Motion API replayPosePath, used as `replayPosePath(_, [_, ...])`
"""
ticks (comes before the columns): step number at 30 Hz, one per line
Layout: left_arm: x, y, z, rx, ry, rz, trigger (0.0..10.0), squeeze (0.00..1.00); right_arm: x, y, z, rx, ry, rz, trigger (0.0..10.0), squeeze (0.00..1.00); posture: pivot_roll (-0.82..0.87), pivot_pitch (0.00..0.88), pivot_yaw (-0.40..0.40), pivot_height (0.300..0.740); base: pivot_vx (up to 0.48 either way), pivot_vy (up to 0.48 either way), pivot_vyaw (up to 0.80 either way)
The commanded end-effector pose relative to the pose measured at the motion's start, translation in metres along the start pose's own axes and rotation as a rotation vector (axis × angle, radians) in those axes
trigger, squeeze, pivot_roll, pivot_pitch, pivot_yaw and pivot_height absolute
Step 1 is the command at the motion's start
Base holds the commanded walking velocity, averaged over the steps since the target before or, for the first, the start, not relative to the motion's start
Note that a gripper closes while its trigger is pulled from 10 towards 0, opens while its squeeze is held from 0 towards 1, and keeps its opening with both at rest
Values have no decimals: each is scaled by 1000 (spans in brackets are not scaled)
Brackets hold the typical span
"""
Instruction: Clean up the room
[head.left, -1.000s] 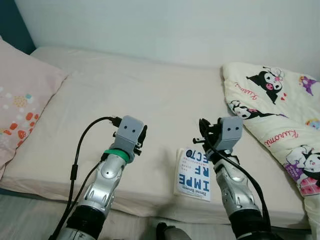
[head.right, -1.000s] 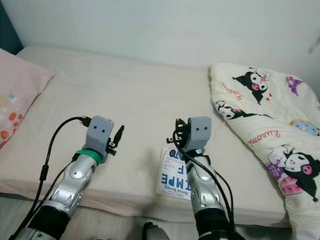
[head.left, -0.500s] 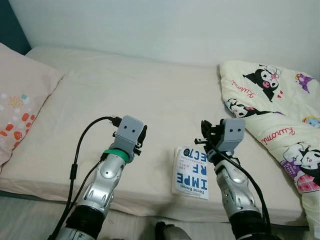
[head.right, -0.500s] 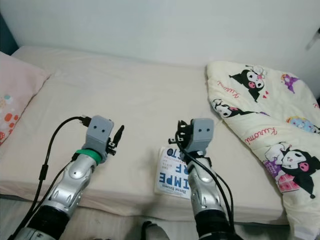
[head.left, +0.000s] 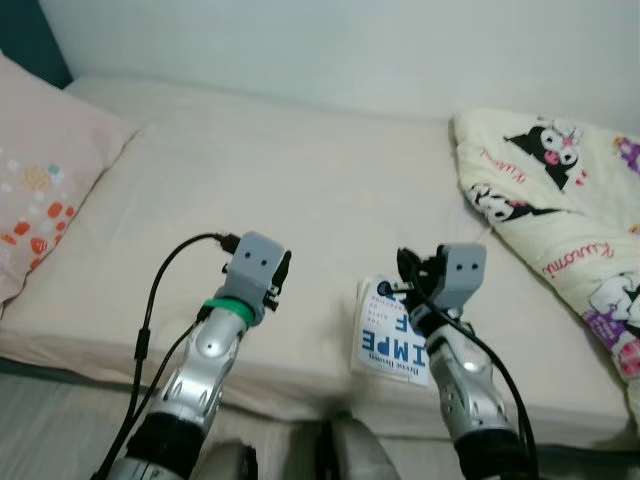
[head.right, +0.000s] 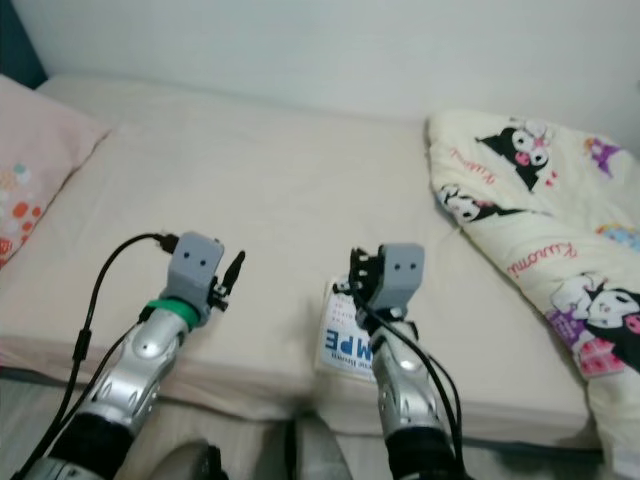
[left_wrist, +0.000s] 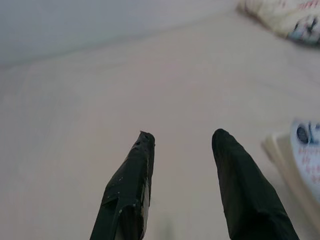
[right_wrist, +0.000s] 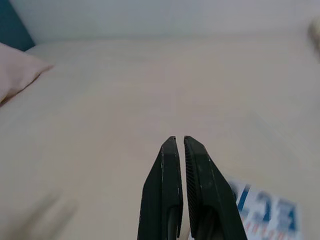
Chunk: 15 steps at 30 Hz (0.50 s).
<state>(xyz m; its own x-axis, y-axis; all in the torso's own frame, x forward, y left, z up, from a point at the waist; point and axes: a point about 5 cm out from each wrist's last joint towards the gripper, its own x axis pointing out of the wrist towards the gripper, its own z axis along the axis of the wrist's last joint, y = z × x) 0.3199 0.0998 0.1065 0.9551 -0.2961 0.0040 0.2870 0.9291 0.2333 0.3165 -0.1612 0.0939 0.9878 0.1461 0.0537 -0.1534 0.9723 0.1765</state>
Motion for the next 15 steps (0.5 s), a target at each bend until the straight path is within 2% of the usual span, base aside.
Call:
replayPosePath(1, [-3,-2,-4,9,20,-13,10000,0,-6,-9,-6,51,28,-46,10000,0,-175,119,17,620,0,0,0])
replayPosePath(3, [-4,-2,-4,11,22,-16,10000,0,-7,-13,-7,73,31,-70,10000,0,-175,124,20,620,0,0,0])
replayPosePath(5, [-5,-1,-5,18,26,-22,10000,0,-11,-21,-9,132,39,-125,10000,0,-172,139,31,620,0,0,0])
replayPosePath(8, [-6,-1,-5,21,28,-26,10000,0,-13,-25,-10,160,46,-147,10000,0,-172,139,31,620,0,0,0])
replayPosePath(10, [-9,1,-6,29,34,-34,10000,0,-19,-32,-17,237,79,-206,10000,0,-168,161,43,620,0,0,0])
replayPosePath(14, [-13,3,-8,37,43,-42,10000,0,-26,-36,-27,265,134,-225,10000,0,-165,185,50,620,0,0,0])
replayPosePath(15, [-15,3,-9,40,47,-44,10000,0,-30,-36,-31,241,164,-205,10000,0,-162,201,50,620,0,0,0])
